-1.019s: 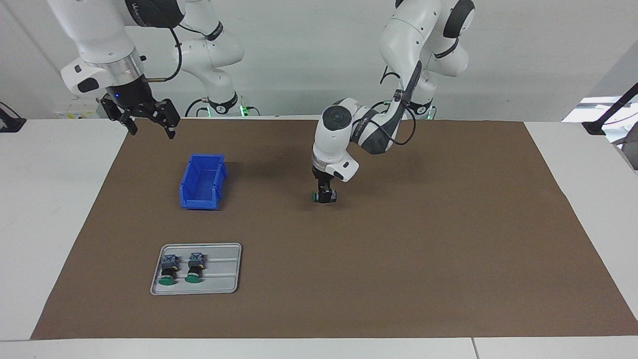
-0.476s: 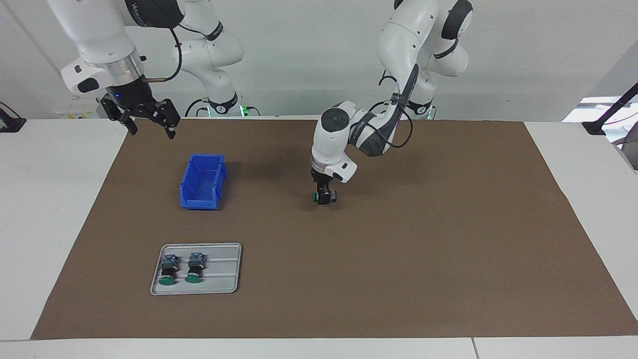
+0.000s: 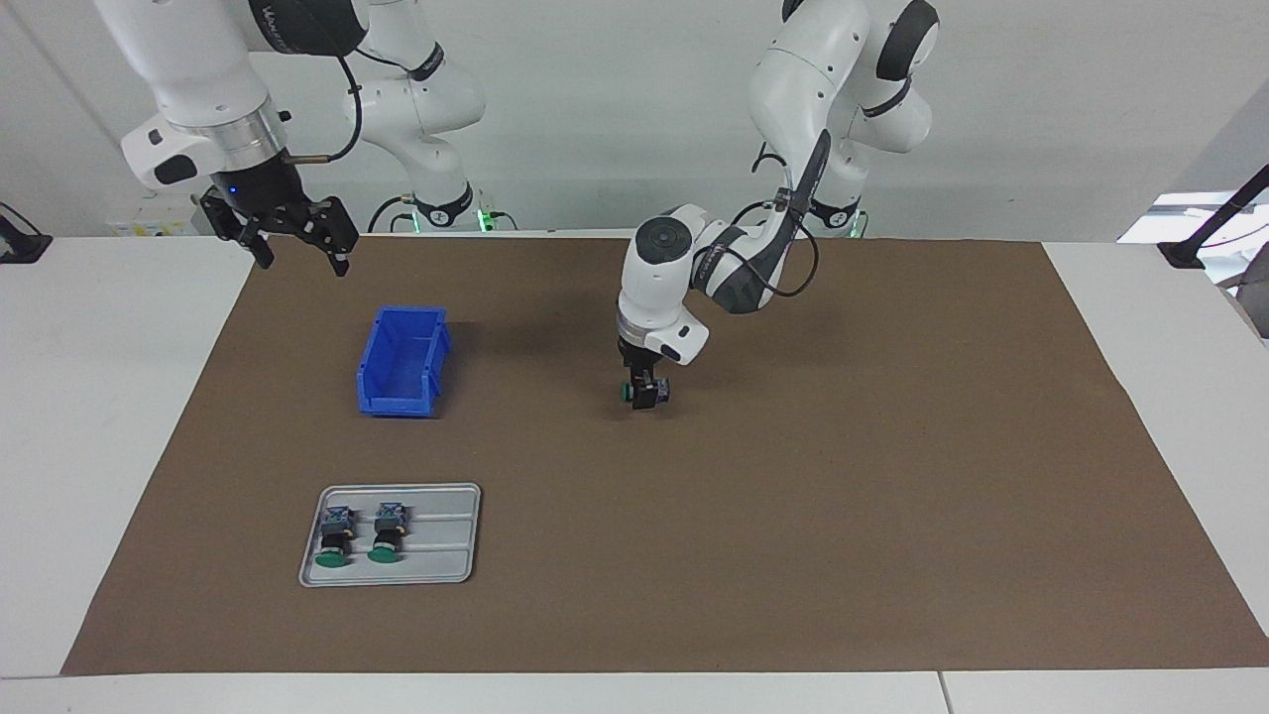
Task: Place and press button with both arms
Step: 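Grasp the green button with the left gripper and lift it, then carry the button with the left gripper toward the left arm, then lower the button onto the table and open the left gripper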
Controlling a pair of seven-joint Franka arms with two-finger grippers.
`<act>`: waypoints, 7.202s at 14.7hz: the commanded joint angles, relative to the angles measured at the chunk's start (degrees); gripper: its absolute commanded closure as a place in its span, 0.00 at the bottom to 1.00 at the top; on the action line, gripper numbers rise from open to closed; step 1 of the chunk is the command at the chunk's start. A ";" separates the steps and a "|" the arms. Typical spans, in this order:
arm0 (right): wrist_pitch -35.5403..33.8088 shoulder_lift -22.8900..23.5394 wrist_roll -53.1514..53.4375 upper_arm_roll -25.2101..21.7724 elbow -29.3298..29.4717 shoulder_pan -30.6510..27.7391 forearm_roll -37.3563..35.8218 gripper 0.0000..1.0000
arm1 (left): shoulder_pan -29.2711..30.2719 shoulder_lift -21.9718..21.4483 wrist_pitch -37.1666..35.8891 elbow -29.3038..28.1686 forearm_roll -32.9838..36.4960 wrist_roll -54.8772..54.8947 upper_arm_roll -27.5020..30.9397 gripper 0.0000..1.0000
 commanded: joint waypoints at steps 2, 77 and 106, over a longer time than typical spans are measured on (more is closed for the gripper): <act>-0.11 -1.03 -0.71 0.37 -1.00 -0.59 0.11 0.01 | -0.95 0.07 1.79 -1.14 1.08 -1.44 0.90 0.20; -0.11 -1.03 -0.71 0.46 -1.00 -0.59 0.11 0.01 | 16.10 2.53 -9.81 -14.15 -108.96 111.40 0.90 0.84; -0.90 -1.21 -0.71 0.37 -1.09 -0.59 0.11 0.01 | 19.10 -7.75 -8.41 -22.68 -101.13 106.49 0.90 0.00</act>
